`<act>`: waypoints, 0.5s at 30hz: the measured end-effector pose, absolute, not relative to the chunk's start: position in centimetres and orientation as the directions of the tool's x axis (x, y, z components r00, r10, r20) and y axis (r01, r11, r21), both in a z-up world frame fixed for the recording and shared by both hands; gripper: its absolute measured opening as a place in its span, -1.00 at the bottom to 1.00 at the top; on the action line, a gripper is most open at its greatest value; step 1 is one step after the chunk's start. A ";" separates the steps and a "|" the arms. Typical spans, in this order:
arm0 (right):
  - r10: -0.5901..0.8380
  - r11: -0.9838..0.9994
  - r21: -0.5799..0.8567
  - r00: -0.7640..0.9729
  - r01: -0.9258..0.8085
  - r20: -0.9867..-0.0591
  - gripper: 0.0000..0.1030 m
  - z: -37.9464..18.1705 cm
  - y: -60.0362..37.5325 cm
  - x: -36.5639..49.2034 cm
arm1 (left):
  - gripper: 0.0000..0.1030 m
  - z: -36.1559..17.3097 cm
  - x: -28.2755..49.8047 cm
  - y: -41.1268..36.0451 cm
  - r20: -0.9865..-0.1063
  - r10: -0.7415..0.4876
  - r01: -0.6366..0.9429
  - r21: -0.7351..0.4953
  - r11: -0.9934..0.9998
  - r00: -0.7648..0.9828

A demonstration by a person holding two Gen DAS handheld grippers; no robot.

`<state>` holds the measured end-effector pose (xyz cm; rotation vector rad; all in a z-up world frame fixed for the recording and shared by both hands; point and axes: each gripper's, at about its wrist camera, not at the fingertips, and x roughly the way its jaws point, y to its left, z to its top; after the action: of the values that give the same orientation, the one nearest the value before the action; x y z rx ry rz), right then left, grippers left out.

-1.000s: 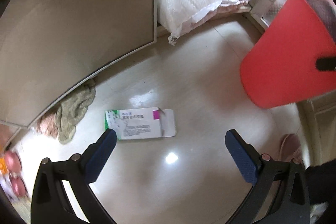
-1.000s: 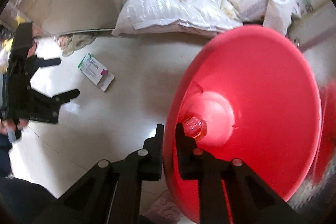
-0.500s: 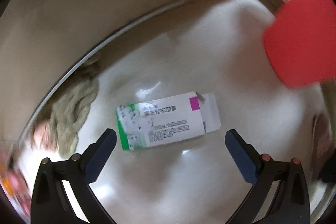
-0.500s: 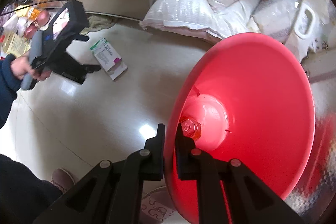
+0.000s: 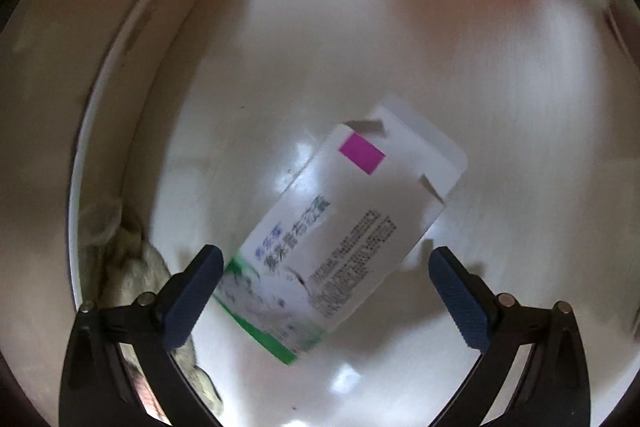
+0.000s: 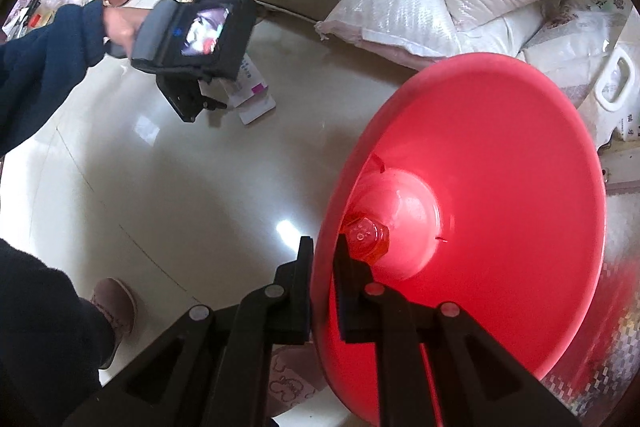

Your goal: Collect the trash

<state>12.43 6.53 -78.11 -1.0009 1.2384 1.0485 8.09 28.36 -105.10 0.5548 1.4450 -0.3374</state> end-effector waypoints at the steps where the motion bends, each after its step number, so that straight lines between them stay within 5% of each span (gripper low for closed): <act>1: 0.067 0.228 -0.019 0.035 -0.973 -0.997 -0.84 -78.1 6.5 12.3 | 0.99 -105.2 8.2 28.5 -0.990 0.090 0.537 0.133 0.833 0.105; 4: 0.070 0.212 -0.009 0.025 -0.977 -0.997 -0.83 -78.0 6.1 11.8 | 0.90 -105.4 9.2 29.2 -0.995 0.041 0.503 0.080 0.860 0.088; 9: 0.071 0.178 -0.009 0.022 -0.984 -0.997 -0.83 -78.1 6.3 10.9 | 0.44 -104.9 9.8 29.1 -0.995 -0.030 0.438 0.014 0.899 0.093; 15: 0.077 0.161 -0.017 0.030 -0.987 -0.997 -0.83 -78.3 7.0 10.7 | 0.34 -104.0 8.6 28.7 -0.992 -0.060 0.355 -0.016 0.935 0.112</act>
<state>10.67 7.00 -78.32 -1.0449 1.2058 1.1103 8.56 28.67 -103.99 0.2491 1.4306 -0.3094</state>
